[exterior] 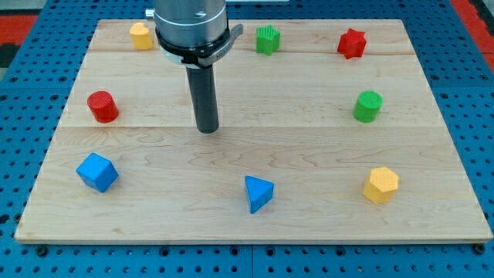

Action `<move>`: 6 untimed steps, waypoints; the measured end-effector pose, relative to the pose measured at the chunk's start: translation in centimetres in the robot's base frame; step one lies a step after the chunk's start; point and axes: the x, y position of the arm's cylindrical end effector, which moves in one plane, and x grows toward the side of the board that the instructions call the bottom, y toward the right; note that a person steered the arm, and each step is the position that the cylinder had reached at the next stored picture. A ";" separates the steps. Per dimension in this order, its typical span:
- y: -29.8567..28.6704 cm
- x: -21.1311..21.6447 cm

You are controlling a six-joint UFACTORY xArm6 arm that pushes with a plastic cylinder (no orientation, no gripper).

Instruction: Move your arm to the top right of the red star

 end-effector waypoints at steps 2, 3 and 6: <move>6.8 -4.2; 14.7 -5.6; 32.4 -17.4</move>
